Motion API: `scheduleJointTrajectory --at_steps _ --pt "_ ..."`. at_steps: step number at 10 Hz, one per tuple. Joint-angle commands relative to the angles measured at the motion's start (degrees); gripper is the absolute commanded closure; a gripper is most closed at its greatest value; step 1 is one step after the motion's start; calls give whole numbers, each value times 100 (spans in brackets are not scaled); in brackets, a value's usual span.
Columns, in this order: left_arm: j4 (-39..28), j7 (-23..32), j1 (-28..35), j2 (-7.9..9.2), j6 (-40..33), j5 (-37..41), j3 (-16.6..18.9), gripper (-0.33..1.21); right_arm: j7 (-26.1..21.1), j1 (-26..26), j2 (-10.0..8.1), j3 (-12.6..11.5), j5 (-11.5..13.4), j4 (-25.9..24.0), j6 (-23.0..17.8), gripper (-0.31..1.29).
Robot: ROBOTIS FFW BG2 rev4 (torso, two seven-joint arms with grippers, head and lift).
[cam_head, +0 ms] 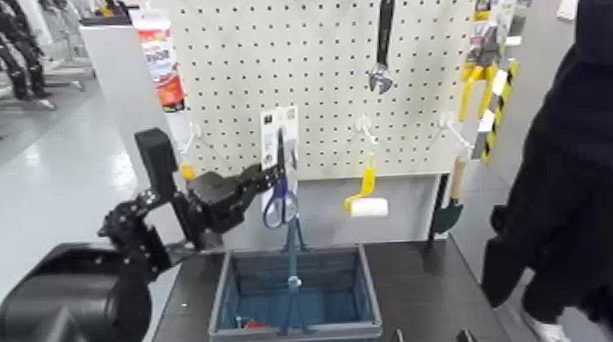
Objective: Put the blue scissors into the crate.
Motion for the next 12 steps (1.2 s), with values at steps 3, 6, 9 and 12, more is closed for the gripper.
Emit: scheduleJointTrajectory --at_steps 3,6,9,12 --pt "431 -82 290 34 82 -73 69 119 9 0 5 -1 0 2 17 15" --pt "528 -143 413 16 126 -205 131 119 18 0 5 -1 9 2 26 15" --pt "669 -213 501 16 188 -257 139 119 18 0 14 8 18 2 35 15" --pt "1117 -249 466 16 38 -293 95 119 18 0 14 8 9 2 35 15"
